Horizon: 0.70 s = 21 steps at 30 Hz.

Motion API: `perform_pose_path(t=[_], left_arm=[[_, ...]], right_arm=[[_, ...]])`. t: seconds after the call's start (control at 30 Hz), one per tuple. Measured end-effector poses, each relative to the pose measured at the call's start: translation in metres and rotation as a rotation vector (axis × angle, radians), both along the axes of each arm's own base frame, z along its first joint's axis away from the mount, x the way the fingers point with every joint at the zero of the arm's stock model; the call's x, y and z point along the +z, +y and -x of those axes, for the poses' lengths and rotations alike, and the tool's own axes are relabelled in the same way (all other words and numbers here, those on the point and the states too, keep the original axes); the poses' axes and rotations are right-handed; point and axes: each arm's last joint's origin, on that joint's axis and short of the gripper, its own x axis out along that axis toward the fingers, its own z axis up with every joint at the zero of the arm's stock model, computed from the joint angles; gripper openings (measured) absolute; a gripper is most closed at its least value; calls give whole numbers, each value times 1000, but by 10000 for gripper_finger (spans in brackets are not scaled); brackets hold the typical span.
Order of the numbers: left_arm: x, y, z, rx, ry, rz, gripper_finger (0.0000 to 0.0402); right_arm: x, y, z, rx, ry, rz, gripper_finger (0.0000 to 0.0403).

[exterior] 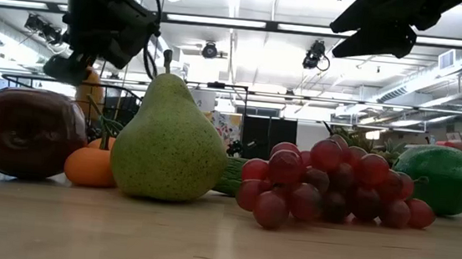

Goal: Build produce basket
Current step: Put the yellow mango into the wire basket, then put the top orange tangerine into the wire basket

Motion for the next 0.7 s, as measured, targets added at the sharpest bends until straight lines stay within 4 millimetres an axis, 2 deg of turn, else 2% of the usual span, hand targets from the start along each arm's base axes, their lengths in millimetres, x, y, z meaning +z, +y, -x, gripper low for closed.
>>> perform_pose_path(t=[0.5, 0.7], left_arm=[[43, -14, -24, -31, -191, 57, 314], [59, -25, -33, 12, -383, 52, 314]], right_arm=[[2, -3, -1, -52, -31, 55, 288], [4, -3, -3, -48, -40, 87, 288]])
